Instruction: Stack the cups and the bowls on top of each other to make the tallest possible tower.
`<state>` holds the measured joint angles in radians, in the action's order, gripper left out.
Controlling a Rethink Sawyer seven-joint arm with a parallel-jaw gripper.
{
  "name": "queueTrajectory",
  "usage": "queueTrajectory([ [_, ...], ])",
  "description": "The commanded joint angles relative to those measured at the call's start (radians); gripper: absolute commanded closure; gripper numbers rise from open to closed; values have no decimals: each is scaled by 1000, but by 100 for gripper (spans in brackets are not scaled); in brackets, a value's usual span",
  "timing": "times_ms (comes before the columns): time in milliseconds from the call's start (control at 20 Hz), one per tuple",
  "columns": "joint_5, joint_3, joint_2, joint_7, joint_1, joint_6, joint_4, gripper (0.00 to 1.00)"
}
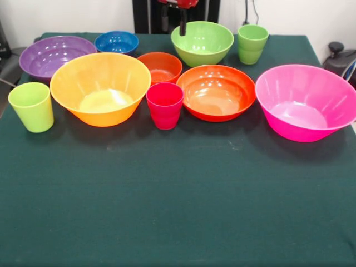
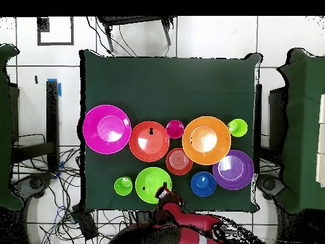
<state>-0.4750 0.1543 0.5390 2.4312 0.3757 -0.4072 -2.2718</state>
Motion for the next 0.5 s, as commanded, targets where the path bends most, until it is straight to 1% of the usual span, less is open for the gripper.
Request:
queueTrajectory([
  [50,-72,-92,-121,79,14,-86,64,0],
  [300,-96,-56,-170,66,11,-132,75,0],
  [450,-103,-28,-173,58,-6,-149,65,0],
  [500,-97,-12,-195,56,-19,-178,68,0],
])
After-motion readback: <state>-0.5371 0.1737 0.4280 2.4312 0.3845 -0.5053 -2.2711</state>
